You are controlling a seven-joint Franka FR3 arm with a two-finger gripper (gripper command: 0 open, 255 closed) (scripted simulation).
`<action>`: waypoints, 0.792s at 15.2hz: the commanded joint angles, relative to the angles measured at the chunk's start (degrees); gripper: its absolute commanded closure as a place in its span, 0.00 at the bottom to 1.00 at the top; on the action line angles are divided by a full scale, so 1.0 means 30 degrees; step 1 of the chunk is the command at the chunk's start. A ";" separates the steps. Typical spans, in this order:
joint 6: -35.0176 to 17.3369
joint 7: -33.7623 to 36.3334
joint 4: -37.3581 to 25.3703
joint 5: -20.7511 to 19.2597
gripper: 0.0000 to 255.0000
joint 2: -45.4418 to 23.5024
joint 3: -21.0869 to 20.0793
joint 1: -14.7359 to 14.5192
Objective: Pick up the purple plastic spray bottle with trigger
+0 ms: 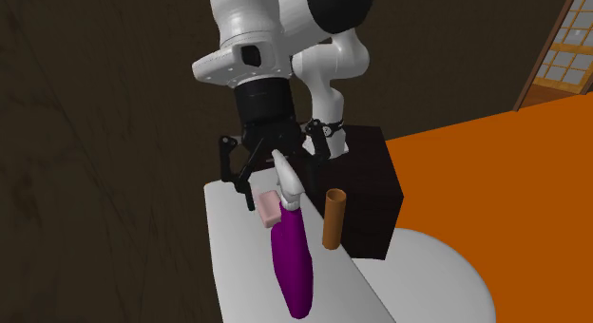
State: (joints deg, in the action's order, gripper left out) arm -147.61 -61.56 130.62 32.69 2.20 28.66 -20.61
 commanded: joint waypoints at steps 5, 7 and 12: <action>-0.0329 -0.3930 -0.1356 0.3785 0.00 -0.2239 -0.0154 -0.0082; -0.0566 -0.4561 -0.1287 0.4491 0.00 -0.2610 -0.0260 -0.0024; -0.0846 -0.5379 -0.1235 0.5417 1.00 -0.3103 -0.0428 0.0070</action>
State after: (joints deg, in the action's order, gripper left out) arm -150.09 -77.54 126.92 48.76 -7.02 27.42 -20.41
